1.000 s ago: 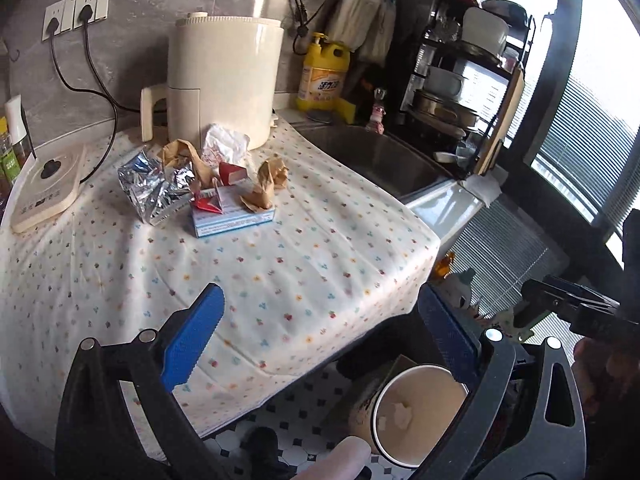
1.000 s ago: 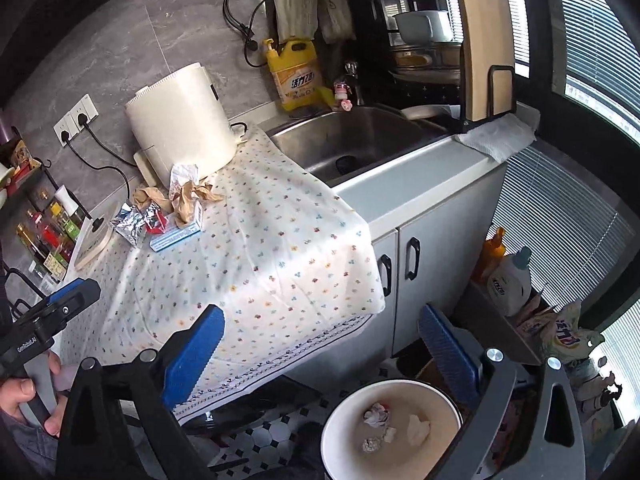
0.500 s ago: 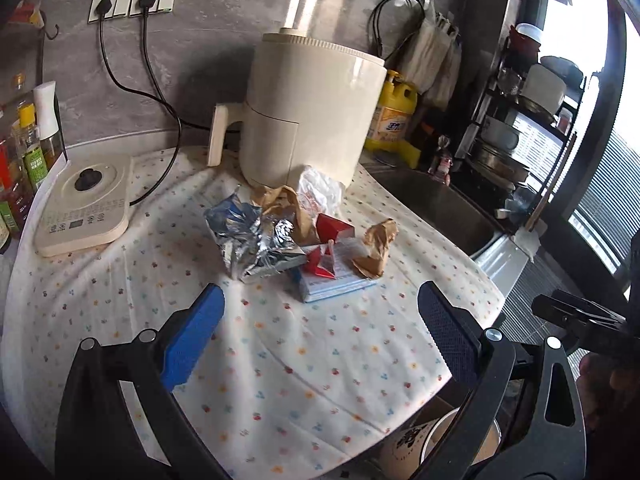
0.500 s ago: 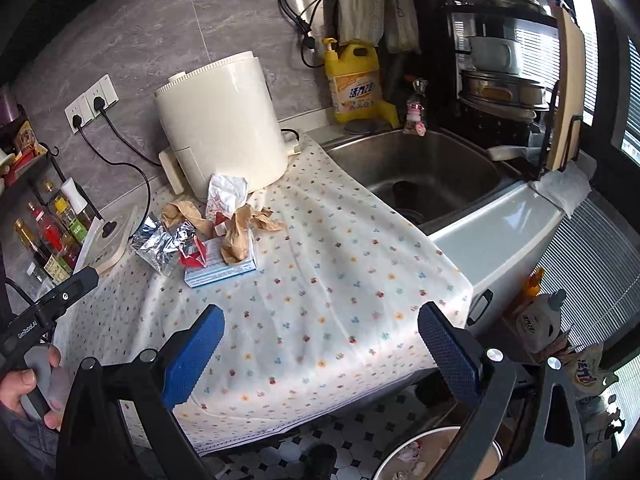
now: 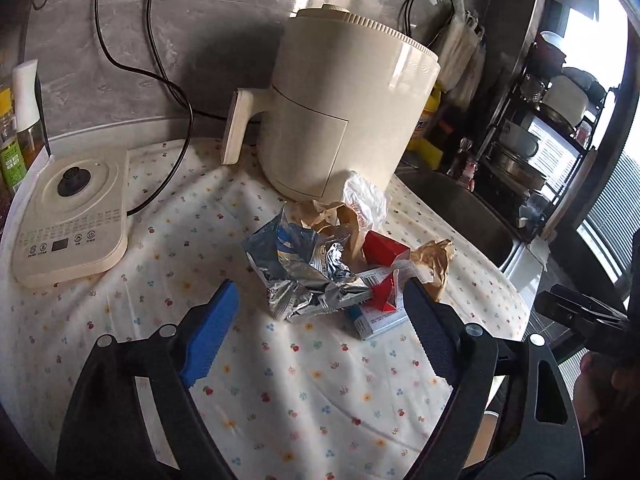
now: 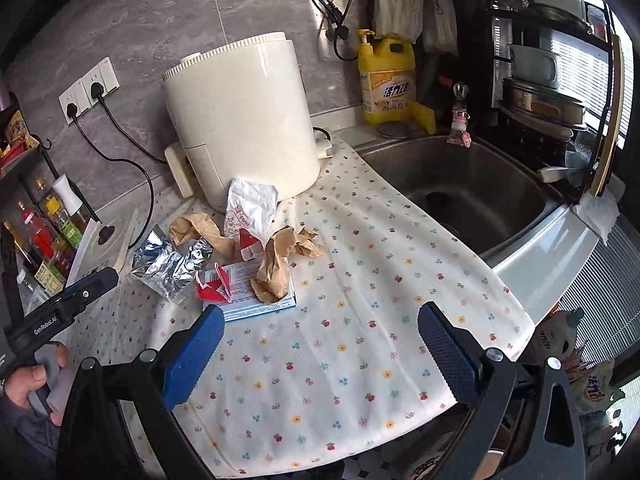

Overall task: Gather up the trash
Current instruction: 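Grasp the foil snack bag with the left tool while the right tool grasps brown paper, then carry both held items to the white bin and open both tools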

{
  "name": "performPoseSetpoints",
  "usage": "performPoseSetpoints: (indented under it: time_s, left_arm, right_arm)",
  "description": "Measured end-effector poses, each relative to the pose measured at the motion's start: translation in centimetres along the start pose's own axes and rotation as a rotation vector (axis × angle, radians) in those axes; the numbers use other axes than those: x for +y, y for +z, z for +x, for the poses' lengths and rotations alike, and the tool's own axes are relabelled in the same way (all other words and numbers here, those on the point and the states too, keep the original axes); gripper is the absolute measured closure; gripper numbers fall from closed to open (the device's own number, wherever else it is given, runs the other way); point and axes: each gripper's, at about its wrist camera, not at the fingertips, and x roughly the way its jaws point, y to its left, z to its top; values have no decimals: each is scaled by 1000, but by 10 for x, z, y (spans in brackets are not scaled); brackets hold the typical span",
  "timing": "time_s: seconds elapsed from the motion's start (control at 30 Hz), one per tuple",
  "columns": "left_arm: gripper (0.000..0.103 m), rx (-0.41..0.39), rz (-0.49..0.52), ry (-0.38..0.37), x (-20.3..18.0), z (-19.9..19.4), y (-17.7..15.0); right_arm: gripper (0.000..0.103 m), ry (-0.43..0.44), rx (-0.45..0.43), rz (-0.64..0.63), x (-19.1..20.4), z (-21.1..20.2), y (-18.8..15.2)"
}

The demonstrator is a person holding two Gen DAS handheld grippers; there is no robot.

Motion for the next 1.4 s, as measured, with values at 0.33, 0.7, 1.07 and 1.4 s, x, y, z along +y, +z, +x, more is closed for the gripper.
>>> performPoseSetpoints:
  time_s: [0.33, 0.7, 1.07, 1.4]
  left_arm:
    - [20, 36, -9, -55, 21, 41, 26]
    - [51, 178, -48, -76, 38, 101, 18]
    - [78, 133, -63, -49, 48, 76, 15]
    - [77, 35, -53, -39, 34, 30, 13]
  right_arm:
    - [8, -31, 20, 12, 15, 34, 19]
    - [9, -18, 115, -27, 37, 82, 35]
    - [89, 68, 271, 2, 39, 128, 36]
    - [89, 116, 182, -61, 41, 76, 27]
